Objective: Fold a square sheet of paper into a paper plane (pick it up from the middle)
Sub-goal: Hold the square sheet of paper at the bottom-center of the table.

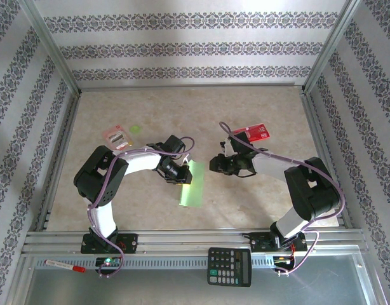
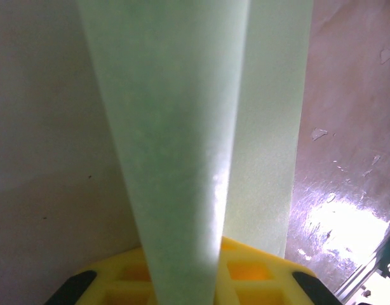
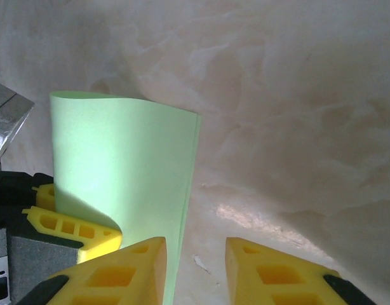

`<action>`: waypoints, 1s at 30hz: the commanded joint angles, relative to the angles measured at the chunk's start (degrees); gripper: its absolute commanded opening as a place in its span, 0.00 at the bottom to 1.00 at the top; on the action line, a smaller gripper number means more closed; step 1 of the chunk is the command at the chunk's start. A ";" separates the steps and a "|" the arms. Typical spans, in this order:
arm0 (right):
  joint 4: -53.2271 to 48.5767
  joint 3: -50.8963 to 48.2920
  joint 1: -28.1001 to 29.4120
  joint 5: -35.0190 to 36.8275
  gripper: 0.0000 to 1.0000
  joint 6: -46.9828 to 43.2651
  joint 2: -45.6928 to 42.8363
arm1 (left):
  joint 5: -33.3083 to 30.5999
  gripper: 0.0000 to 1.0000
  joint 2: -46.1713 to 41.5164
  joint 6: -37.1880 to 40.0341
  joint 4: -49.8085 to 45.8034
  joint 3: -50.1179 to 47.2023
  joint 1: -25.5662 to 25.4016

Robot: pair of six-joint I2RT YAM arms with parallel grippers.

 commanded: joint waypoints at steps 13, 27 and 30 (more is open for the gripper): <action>8.08 -0.75 7.52 -1.88 0.22 7.95 3.93 | -6.86 0.19 4.03 0.60 -4.17 -2.95 0.43; 9.66 -0.39 9.80 -1.82 0.19 9.52 6.45 | -6.93 0.18 4.02 0.57 -4.00 -3.18 0.47; 10.02 -0.39 10.21 -1.87 0.19 9.87 6.87 | -6.91 0.18 4.04 0.56 -3.91 -3.33 0.47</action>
